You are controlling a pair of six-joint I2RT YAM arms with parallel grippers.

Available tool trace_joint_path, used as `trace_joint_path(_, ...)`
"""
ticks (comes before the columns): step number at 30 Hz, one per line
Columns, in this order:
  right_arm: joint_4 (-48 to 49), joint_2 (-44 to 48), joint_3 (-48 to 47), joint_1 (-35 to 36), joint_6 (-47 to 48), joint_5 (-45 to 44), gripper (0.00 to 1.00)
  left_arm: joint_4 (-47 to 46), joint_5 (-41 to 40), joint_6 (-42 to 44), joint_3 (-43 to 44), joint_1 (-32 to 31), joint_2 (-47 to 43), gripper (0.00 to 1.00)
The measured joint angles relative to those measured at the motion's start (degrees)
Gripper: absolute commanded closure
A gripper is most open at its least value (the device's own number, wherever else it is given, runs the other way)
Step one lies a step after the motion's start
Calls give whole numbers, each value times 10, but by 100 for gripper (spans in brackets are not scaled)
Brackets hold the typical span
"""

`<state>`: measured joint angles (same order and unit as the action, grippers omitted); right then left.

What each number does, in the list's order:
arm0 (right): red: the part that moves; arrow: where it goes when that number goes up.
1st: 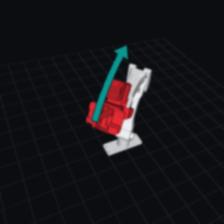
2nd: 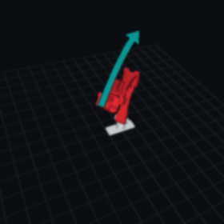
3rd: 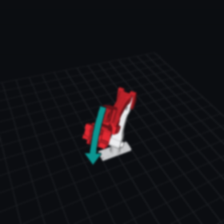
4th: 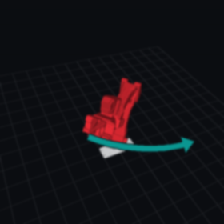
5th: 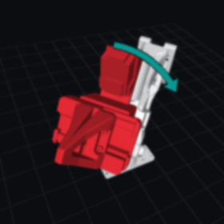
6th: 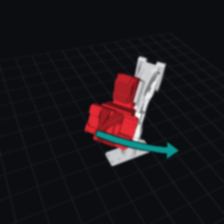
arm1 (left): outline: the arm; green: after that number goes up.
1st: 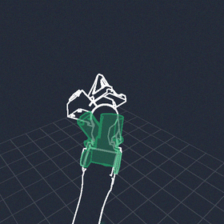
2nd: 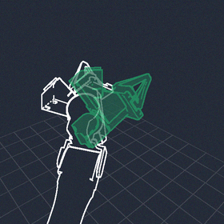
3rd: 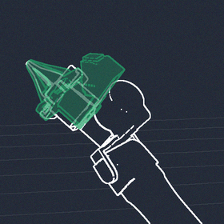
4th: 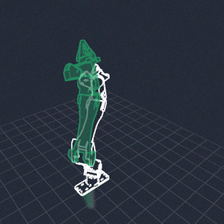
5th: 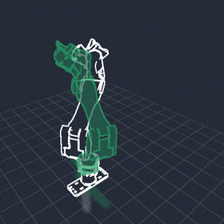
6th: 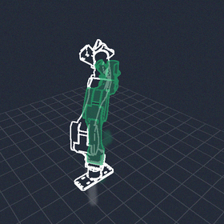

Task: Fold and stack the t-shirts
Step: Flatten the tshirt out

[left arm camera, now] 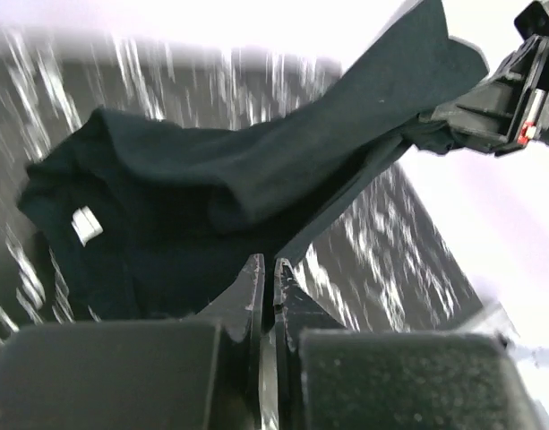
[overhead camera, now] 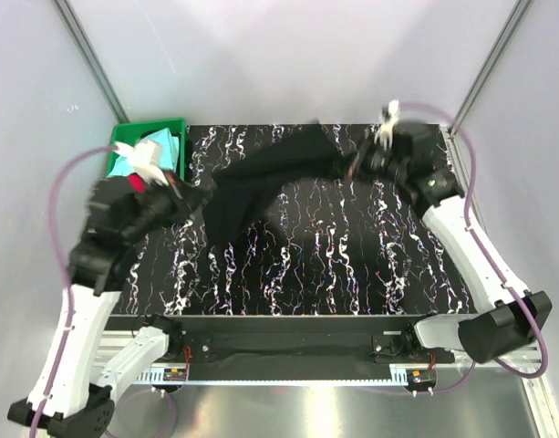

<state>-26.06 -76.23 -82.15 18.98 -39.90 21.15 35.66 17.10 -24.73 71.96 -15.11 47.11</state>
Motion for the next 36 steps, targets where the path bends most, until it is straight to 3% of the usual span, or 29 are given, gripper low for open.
trace_joint_path(1, -7, 16, 58, -1, -3, -9, 78, 1, 0, -12, -42, -12, -9, 97)
trace_joint_path(2, -10, 28, 118, -5, -6, -22, 73, 4, -3, -22, -86, -28, -16, 86)
trace_joint_path(3, -19, 36, 176, -12, -10, -33, 66, 2, -4, -31, -131, -43, -22, 70)
trace_joint_path(4, -35, 40, 220, -17, -14, -43, 57, 8, 0, -34, -164, -54, -25, 49)
trace_joint_path(5, -55, 41, 270, -25, -21, -49, 54, 16, 10, -38, -199, -64, -27, 29)
trace_joint_path(9, -124, 68, 377, -32, -26, -57, 33, 42, 26, -59, -270, -97, -61, 12)
trace_joint_path(11, -136, 95, 376, -32, -19, -62, 22, 52, 6, -59, -270, -99, -105, 11)
trace_joint_path(14, -132, 113, 340, -32, 7, -66, 17, 54, -14, -56, -252, -98, -130, 9)
trace_joint_path(16, -121, 88, 302, -30, 20, -56, 16, 54, -28, -56, -233, -98, -100, 5)
trace_joint_path(23, -73, -103, 158, 62, 52, -44, 16, 103, -152, -101, -226, -72, 53, 14)
trace_joint_path(26, -63, -191, 78, 118, 65, -49, 17, 125, -177, -136, -254, -18, 29, 20)
trace_joint_path(29, -64, -267, -2, 160, 72, -60, 17, 136, -191, -174, -300, 28, -13, 19)
trace_joint_path(36, -126, -433, -229, 238, 33, -175, 18, 153, -186, -268, -407, 49, -20, 20)
